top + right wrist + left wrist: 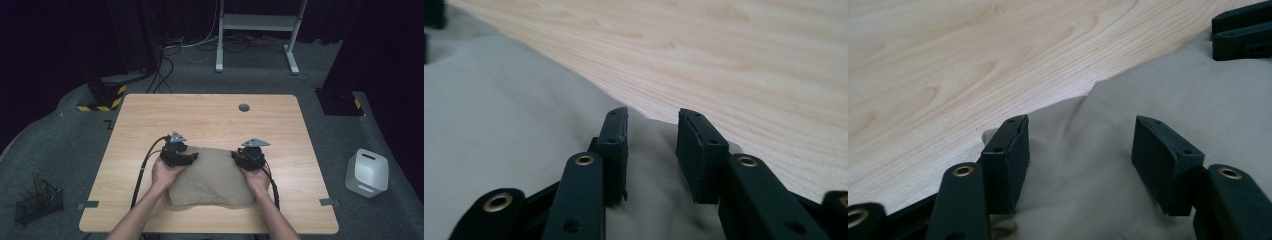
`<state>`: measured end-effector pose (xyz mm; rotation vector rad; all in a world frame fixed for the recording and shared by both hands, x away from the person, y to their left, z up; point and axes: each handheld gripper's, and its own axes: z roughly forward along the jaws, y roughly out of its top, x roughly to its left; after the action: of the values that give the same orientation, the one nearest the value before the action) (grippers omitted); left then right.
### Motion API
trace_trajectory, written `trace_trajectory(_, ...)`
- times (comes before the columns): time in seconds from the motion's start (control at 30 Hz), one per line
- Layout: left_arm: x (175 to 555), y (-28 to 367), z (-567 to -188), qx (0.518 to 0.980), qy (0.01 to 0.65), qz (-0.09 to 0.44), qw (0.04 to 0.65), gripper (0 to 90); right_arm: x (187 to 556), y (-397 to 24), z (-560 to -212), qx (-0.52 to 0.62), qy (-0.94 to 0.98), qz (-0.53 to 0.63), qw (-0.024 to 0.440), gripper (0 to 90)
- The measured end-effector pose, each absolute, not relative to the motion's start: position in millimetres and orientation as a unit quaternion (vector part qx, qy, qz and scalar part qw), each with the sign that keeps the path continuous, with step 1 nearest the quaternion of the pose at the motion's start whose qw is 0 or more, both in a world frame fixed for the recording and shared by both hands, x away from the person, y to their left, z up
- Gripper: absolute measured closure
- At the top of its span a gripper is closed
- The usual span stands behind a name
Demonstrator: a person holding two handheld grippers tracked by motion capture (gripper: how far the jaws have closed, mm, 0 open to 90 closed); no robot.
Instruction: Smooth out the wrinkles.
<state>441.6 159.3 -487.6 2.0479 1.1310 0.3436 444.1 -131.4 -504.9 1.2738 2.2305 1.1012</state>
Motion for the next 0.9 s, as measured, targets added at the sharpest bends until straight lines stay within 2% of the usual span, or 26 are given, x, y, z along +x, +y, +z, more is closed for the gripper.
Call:
trace_trajectory(0.1, 450, 166, -494, 0.791, 0.463, 0.127, 0.379, 39.8, 454, -141, -515, 0.474, 0.777, 0.383, 0.159, 65.5)
trace_trajectory(0.2, 453, 175, -498, 0.785, 0.480, 0.130, 0.368, 39.2, 455, -144, -516, 0.477, 0.777, 0.375, 0.167, 66.9)
trace_trajectory(0.4, 453, 183, -495, 0.784, 0.491, 0.145, 0.350, 38.3, 450, -147, -512, 0.477, 0.776, 0.353, 0.213, 65.1)
trace_trajectory(0.7, 415, 176, -466, 0.785, 0.442, 0.157, 0.406, 34.6, 423, -166, -495, 0.469, 0.750, 0.403, 0.235, 61.1)
trace_trajectory(0.9, 392, 167, -469, 0.792, 0.430, 0.140, 0.410, 32.6, 393, -158, -484, 0.426, 0.767, 0.432, 0.209, 58.8)
